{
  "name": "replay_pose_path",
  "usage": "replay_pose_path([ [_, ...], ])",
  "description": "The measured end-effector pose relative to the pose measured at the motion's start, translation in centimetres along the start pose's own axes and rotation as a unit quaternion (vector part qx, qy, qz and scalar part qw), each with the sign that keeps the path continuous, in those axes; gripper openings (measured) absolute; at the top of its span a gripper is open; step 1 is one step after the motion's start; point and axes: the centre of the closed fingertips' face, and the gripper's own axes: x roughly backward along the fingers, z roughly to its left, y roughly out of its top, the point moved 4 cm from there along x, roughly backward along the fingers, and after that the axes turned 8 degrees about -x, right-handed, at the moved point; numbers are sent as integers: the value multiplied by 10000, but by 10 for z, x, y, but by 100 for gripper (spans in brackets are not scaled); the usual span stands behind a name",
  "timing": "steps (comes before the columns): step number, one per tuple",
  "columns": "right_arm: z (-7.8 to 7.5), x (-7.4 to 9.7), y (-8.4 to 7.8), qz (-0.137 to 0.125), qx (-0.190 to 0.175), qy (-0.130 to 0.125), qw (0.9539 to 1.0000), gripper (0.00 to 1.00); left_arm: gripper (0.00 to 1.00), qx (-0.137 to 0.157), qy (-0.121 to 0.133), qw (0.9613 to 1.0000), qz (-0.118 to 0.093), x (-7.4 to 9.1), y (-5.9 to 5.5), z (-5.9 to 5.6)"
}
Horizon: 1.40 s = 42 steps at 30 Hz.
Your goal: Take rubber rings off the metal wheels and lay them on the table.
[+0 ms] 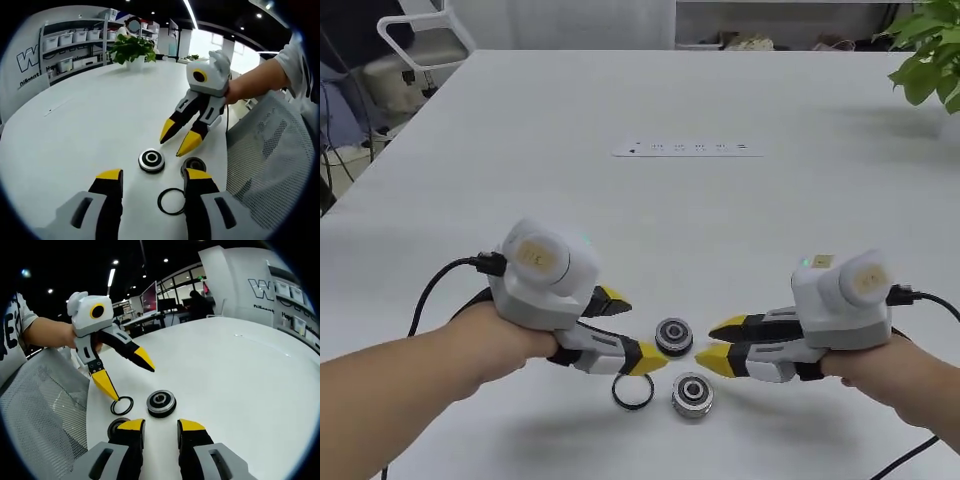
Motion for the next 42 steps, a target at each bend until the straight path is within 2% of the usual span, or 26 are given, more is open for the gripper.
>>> replay_pose_path([
  [18,1,0,-2,1,-17,-8,10000,23,33,-194,-131,9997,36,-17,6,-6],
  [36,-1,0,-3,4,-36,-11,10000,23,21,-346,-173,9991,155,-32,7,-3],
  [38,-1,0,-3,4,-39,-12,10000,23,20,-439,-149,9988,170,-33,6,-2],
  [42,-2,0,-4,25,-51,-17,10000,23,18,-392,-162,9990,164,-33,6,-2],
])
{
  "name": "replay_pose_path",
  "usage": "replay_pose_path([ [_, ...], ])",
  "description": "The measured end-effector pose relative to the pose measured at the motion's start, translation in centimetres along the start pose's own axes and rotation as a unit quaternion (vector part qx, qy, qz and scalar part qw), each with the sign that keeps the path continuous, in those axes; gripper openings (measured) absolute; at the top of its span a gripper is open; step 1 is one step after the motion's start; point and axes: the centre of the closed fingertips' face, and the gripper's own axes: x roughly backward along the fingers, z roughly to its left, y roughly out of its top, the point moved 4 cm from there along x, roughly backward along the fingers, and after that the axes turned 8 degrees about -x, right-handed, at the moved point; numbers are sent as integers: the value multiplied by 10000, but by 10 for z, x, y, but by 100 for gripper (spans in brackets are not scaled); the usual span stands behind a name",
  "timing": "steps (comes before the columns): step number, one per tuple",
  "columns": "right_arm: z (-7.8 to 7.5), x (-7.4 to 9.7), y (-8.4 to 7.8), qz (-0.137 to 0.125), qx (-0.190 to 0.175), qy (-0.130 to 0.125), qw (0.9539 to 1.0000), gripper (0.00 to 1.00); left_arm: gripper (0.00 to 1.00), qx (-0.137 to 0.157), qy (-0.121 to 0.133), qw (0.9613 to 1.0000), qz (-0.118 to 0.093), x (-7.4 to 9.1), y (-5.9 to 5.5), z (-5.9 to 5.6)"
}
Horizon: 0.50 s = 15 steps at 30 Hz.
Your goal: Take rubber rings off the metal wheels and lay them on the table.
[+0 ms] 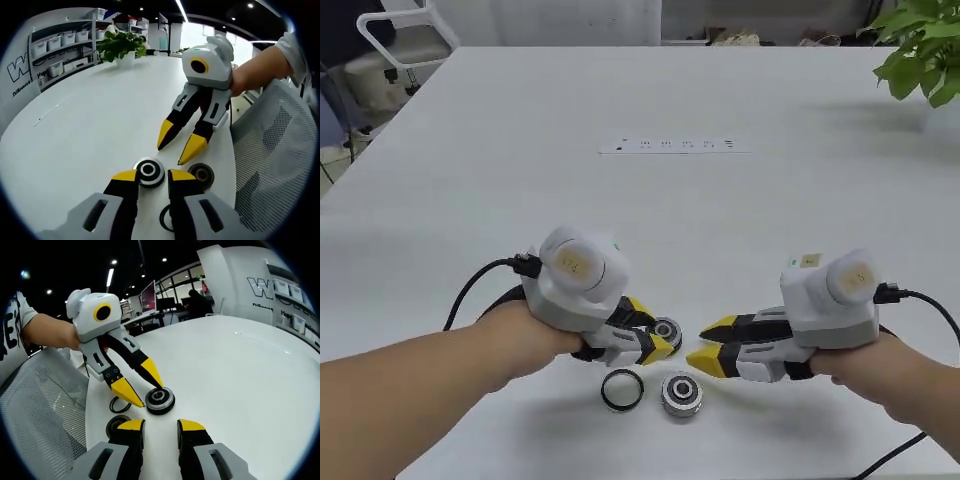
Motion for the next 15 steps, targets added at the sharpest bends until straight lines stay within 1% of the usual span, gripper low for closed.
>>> replay_pose_path([
  [5,0,-1,0,-1,1,14,10000,23,16,-75,15,10000,3,-1,1,-1],
  [9,1,-2,1,4,17,25,10000,23,15,39,17,10000,-35,-1,1,1],
  [15,1,-2,1,2,21,22,10000,23,10,66,113,9999,-27,-1,0,3],
])
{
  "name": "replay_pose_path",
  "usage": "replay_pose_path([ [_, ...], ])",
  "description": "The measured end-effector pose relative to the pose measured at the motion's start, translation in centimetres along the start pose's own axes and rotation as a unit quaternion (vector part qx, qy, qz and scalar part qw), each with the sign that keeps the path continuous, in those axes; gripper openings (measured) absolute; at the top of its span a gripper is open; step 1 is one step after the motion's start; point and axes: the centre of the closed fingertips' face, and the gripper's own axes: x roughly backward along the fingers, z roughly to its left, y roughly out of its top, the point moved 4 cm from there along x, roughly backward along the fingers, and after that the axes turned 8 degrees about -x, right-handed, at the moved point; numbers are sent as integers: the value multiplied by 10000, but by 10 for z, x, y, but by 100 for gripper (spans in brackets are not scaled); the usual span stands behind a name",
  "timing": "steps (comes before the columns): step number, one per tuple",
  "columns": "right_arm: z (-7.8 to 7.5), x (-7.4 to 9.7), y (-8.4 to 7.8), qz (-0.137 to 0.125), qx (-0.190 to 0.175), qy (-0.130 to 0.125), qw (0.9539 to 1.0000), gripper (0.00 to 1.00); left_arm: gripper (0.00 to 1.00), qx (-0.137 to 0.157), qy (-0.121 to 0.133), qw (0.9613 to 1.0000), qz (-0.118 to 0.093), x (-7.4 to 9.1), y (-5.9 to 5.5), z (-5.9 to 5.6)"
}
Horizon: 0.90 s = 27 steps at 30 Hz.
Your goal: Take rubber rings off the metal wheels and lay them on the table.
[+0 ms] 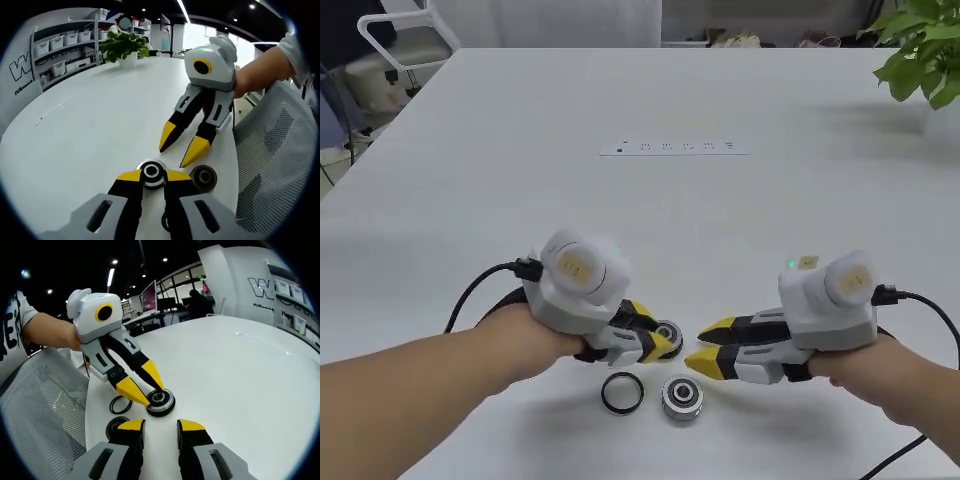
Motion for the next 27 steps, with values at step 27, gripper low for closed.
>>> replay_pose_path([
  [27,1,-19,11,76,382,2,9992,25,7,-115,219,9997,52,-2,0,-1],
])
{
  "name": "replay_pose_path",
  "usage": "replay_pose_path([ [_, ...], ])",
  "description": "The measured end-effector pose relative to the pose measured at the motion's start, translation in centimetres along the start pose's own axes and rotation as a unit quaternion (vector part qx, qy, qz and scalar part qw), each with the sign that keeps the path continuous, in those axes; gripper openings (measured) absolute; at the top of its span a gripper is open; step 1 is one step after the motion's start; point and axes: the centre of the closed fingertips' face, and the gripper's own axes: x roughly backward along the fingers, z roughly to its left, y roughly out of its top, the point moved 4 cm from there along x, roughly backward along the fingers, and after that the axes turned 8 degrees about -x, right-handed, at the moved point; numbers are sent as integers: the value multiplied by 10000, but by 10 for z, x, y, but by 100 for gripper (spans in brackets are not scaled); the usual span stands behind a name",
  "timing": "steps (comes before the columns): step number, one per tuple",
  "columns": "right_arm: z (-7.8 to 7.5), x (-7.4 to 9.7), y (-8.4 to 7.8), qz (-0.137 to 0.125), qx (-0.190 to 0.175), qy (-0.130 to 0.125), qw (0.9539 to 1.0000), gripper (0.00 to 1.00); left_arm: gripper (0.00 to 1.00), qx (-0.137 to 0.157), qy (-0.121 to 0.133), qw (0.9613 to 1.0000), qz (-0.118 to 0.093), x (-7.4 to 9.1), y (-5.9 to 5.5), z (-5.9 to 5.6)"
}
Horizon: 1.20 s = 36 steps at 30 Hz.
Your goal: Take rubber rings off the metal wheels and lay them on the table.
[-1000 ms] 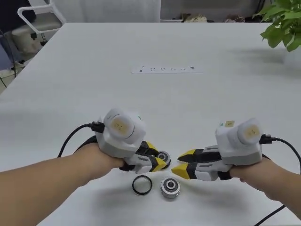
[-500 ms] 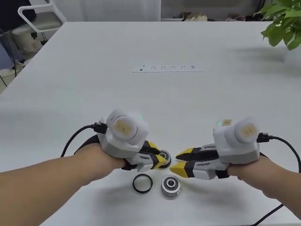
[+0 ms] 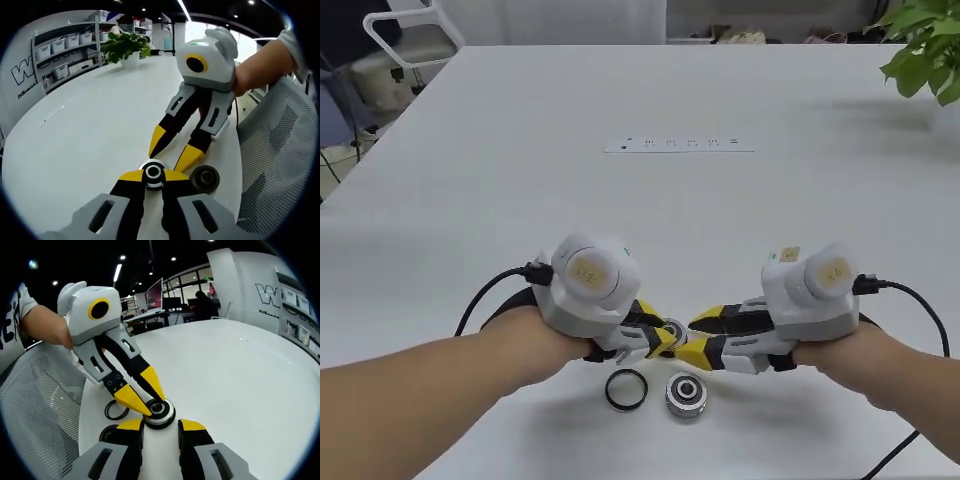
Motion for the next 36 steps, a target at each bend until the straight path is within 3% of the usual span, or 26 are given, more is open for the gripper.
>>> replay_pose_path([
  [11,2,-10,2,39,194,-11,9998,27,7,36,34,10000,9,0,0,-1],
  [24,5,-2,-1,19,318,-24,9995,22,7,36,18,10000,12,1,0,-3],
  [36,3,3,-7,106,293,-70,9995,10,7,67,50,10000,-3,1,0,-3],
])
